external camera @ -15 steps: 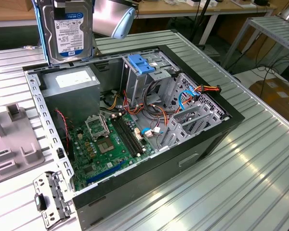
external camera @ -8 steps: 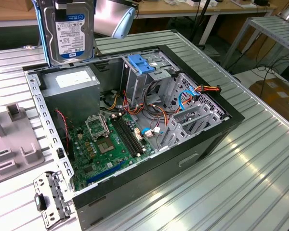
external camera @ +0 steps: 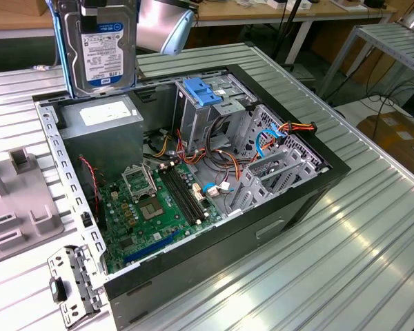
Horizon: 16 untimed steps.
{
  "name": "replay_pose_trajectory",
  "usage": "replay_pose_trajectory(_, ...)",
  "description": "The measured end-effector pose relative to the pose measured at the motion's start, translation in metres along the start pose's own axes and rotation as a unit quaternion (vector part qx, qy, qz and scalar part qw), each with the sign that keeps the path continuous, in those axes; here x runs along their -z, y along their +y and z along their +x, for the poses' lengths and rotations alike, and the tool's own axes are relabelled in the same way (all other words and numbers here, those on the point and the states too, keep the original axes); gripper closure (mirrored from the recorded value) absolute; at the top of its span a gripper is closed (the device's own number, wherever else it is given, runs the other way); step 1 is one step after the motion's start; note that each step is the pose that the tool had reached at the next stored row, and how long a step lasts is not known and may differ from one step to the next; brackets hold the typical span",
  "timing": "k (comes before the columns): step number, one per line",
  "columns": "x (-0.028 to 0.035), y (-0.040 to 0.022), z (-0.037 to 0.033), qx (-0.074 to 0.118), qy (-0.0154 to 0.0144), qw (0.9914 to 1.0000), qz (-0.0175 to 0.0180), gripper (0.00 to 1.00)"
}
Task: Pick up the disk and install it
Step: 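Pick up the disk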
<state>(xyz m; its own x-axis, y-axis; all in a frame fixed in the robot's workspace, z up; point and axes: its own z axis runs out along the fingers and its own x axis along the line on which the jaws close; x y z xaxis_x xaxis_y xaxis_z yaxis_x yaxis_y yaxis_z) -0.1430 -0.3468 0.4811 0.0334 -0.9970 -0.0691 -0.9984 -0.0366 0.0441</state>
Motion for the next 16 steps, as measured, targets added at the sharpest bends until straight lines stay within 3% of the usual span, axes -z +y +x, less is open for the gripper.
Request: replay_pose_trajectory(16, 0.0008, -0.0001, 0.0151, 0.000, 0.0000, 1.00000, 0.0000, 0.63)
